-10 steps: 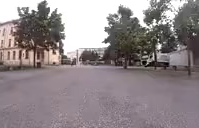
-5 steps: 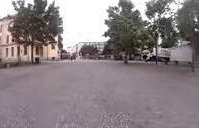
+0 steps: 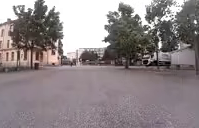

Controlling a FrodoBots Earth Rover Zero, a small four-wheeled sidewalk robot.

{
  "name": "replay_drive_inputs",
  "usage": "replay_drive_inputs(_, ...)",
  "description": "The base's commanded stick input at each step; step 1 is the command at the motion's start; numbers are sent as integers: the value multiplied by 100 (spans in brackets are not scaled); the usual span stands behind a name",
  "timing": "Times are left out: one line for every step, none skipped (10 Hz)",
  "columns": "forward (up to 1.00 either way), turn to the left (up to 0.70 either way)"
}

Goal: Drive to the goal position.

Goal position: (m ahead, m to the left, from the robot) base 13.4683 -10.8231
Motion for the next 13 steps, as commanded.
replay_drive_inputs(60, 0)
replay_drive_inputs(60, 0)
replay_drive_inputs(60, 0)
replay_drive_inputs(60, 0)
replay_drive_inputs(60, 0)
replay_drive_inputs(60, 0)
replay_drive_inputs(60, 0)
replay_drive_inputs(60, 0)
replay_drive_inputs(60, 0)
replay_drive_inputs(60, 0)
replay_drive_inputs(60, 0)
replay_drive_inputs(60, 0)
replay_drive_inputs(60, 0)
